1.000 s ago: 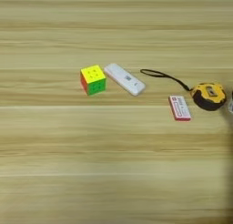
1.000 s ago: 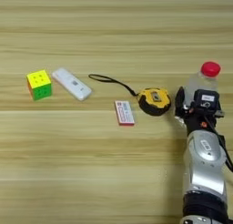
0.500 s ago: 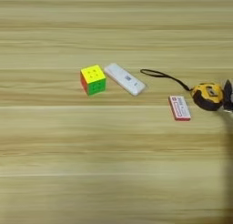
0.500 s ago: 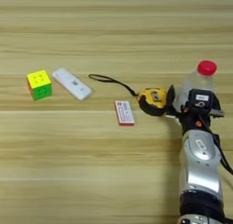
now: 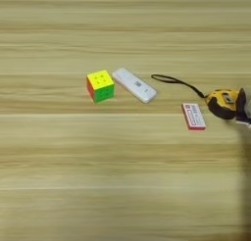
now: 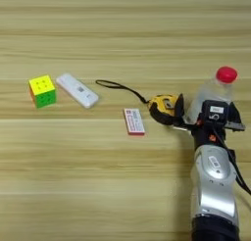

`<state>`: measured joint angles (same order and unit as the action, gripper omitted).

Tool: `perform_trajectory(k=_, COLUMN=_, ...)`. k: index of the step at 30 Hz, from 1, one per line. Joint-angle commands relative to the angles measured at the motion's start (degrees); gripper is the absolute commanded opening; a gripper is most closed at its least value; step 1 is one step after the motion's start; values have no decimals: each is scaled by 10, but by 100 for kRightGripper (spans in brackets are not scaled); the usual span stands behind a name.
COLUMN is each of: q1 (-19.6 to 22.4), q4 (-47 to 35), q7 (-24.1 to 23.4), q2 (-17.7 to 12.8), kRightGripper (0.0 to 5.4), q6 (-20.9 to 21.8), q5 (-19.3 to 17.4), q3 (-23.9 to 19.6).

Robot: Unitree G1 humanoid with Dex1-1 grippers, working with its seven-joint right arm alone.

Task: Move the objects on the table

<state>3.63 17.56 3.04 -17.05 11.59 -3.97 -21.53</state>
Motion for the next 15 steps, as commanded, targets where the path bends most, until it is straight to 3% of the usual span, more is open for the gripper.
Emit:
perform_trajectory(k=1, q1=9, q4=-51, q7=-2, q2=-7, kRightGripper=539, q6=-7, q5=-5, q3=4)
perform_trajectory(k=15, q1=-65, q4=-150, q7=-2, q2=26, kRightGripper=539, q6=-41, q5=-10, q3=19)
